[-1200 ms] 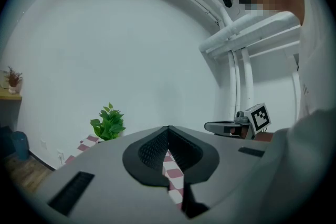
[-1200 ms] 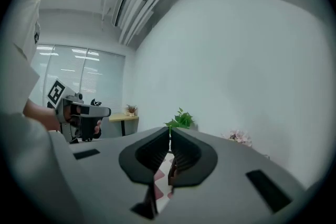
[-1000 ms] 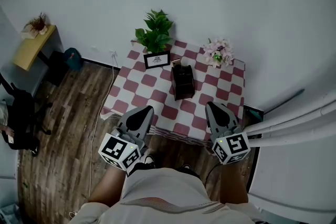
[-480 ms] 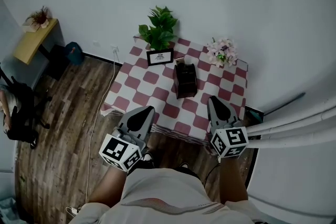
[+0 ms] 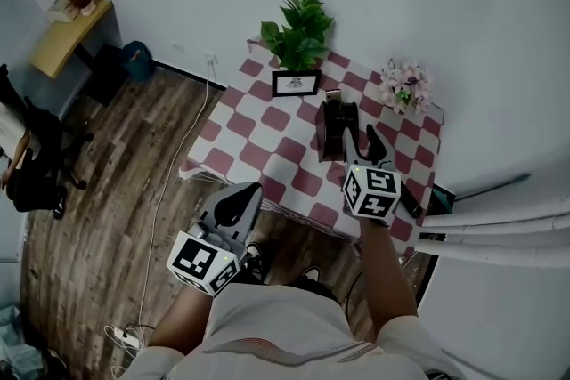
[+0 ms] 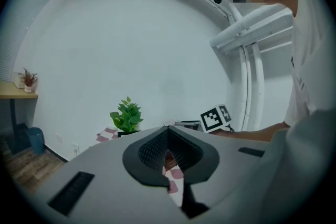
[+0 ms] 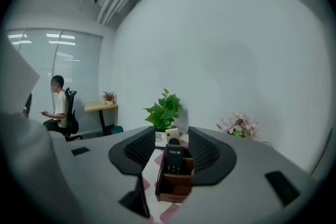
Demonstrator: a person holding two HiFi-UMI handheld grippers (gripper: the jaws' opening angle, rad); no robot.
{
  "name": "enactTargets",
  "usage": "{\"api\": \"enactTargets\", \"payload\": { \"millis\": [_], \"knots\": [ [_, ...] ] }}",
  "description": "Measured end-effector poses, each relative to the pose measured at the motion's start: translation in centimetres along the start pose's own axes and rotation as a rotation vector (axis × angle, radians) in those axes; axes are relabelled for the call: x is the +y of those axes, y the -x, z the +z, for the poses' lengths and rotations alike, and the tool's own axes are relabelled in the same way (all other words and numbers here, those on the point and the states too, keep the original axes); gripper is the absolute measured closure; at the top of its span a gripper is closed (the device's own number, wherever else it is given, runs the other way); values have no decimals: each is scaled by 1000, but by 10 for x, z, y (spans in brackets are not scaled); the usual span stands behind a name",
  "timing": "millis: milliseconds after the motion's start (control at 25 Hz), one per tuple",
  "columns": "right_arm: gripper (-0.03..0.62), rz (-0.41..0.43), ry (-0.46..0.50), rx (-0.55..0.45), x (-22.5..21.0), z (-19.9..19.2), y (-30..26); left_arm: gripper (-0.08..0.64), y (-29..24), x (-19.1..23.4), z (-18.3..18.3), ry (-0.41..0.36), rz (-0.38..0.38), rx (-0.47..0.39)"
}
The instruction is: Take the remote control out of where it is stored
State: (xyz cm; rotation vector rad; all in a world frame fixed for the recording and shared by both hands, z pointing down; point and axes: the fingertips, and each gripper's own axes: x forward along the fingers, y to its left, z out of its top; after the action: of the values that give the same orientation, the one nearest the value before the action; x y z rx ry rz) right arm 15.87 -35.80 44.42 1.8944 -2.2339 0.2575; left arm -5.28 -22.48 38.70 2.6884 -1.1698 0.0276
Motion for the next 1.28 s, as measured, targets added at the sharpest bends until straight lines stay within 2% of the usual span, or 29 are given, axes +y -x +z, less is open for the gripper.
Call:
{"api": "enactTargets", "payload": {
  "millis": [360, 640, 1000, 1280],
  "knots": [
    [374, -64, -43, 187, -1, -68, -78, 551, 5, 33, -19, 30, 51, 38],
    [373, -108, -71, 257, -7, -97, -101, 551, 10, 45, -31, 52, 65, 68],
    [399, -106, -82, 241, -10, -97, -102, 551, 11, 42, -35, 56, 48, 81],
    [399, -47, -68, 84, -13, -42, -67, 551, 5, 26, -29, 47, 14, 68]
  ]
}}
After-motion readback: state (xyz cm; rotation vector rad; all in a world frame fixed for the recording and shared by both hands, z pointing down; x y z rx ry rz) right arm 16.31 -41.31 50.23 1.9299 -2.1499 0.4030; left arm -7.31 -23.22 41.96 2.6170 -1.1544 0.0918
